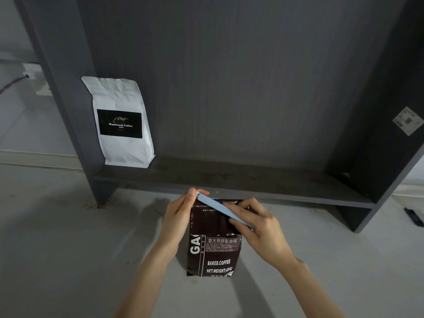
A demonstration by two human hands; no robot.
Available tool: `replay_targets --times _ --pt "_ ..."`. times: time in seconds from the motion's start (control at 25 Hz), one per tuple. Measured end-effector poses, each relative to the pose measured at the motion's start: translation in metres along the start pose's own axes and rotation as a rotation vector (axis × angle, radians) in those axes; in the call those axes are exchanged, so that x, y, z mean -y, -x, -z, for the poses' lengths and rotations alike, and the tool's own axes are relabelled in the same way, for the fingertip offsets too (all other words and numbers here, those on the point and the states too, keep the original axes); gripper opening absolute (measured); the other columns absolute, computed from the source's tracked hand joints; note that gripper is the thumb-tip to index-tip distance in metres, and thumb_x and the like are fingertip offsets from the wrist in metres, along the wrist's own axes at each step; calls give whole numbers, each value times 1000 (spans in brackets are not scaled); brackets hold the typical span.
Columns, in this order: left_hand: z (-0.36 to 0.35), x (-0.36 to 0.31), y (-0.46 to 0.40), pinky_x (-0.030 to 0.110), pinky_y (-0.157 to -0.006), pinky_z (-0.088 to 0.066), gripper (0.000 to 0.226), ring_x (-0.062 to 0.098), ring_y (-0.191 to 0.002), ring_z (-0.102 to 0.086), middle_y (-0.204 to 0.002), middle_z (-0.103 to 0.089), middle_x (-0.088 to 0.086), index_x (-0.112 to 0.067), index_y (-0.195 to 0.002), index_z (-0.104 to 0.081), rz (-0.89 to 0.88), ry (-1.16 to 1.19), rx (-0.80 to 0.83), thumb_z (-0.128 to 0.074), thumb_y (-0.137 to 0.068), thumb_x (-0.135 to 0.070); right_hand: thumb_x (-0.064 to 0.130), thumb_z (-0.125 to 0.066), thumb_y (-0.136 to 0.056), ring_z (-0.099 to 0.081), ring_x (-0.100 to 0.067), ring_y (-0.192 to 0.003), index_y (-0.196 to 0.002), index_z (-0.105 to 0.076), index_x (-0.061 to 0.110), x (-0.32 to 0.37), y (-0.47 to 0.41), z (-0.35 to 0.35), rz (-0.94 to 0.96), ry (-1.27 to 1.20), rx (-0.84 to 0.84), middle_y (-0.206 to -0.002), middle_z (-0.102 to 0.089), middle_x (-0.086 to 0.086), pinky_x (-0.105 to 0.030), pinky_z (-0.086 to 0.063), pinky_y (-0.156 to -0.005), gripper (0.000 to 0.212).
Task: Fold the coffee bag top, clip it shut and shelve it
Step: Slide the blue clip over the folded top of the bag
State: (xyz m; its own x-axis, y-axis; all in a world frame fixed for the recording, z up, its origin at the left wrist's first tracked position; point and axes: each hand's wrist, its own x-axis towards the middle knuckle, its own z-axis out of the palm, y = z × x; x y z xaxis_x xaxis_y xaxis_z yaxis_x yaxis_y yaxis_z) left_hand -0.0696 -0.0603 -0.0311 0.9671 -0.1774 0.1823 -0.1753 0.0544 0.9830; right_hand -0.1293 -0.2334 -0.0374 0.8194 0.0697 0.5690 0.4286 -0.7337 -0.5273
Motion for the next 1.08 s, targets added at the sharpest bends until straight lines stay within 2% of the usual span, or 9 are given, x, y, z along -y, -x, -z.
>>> replay_targets --times 0.2,0.32,0.48,0.64,0.88,1.0,1.08 --pt "1 2 -5 9 -62 -49 36 -1 -69 -66 -66 -74 -13 -28 -75 -70 49 42 2 -39 -90 -38 33 -54 -83 -55 -10 -72 -117 -52 38 5 -1 -1 23 -67 17 -91 -50 11 -18 -47 -55 34" --pt "1 5 -8 17 -71 -49 36 2 -76 -65 -75 -72 -10 -33 -74 -71 40 -26 -32 -39 -90 -40 26 -62 -80 -56 -8 -73 -104 -62 30 3 1 1 -55 -120 0 -88 -53 15 -15 -46 -60 24" --pt "2 8 -9 6 -65 -46 36 -10 -68 -61 -67 -71 -20 -35 -72 -70 16 -54 -68 -39 -91 -37 18 -70 -74 -57 -1 -70 -84 -67 21 -4 12 10 -151 -197 -17 -83 -61 10 -7 -40 -57 11" --pt "3 10 -10 3 -61 -45 34 -7 -69 -64 -68 -73 -21 -36 -76 -68 -18 -69 -53 -38 -92 -36 19 -69 -74 -61 -7 -76 -79 -67 38 -7 21 20 -249 -337 59 -88 -65 11 -10 -45 -58 20" --pt "4 12 -9 1 -63 -44 30 -9 -71 -63 -76 -71 -14 -37 -77 -67 -52 -119 -49 -41 -92 -31 1 -68 -73 -60 -3 -68 -75 -71 32 -5 19 29 -357 -529 124 -88 -65 5 -13 -48 -58 31" --pt "4 12 -11 -1 -61 -41 31 -13 -69 -60 -79 -68 -15 -37 -76 -65 -61 -146 -63 -41 -92 -29 0 -67 -73 -61 -3 -69 -78 -72 33 0 17 35 -353 -570 195 -88 -66 7 -14 -50 -61 34" --pt "4 11 -11 -2 -58 -38 32 -17 -65 -57 -73 -66 -18 -38 -73 -65 -69 -139 -75 -42 -92 -27 2 -63 -77 -62 -5 -69 -79 -72 32 2 18 38 -343 -581 234 -90 -66 7 -15 -51 -63 32"
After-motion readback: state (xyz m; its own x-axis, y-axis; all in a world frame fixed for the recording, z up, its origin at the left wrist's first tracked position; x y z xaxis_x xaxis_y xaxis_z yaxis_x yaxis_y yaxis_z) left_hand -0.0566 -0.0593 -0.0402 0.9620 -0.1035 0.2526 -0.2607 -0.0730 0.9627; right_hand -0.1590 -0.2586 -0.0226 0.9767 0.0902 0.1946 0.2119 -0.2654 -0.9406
